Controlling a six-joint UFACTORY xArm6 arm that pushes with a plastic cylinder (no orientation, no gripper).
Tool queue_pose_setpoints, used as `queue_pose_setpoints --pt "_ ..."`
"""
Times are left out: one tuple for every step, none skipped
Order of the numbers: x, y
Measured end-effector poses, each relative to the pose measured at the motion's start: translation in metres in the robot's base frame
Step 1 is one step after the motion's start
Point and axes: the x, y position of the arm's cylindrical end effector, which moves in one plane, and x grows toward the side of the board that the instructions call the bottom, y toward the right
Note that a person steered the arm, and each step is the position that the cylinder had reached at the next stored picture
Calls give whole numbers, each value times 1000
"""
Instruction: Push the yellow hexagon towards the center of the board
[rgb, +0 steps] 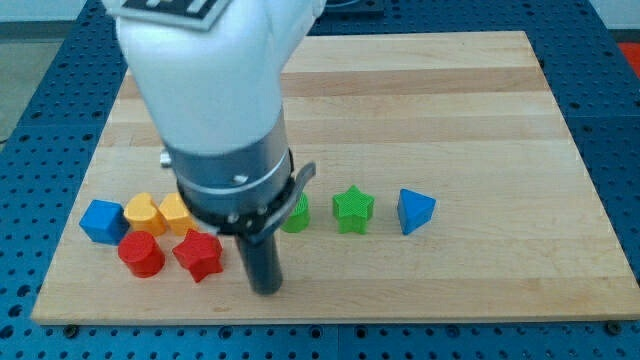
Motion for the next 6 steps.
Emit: queue_pose_setpoints --pt "14 -114" --pt "8 -221" --pt "3 -222" --pt "3 -222" --pt "4 -222" --pt "3 -222"
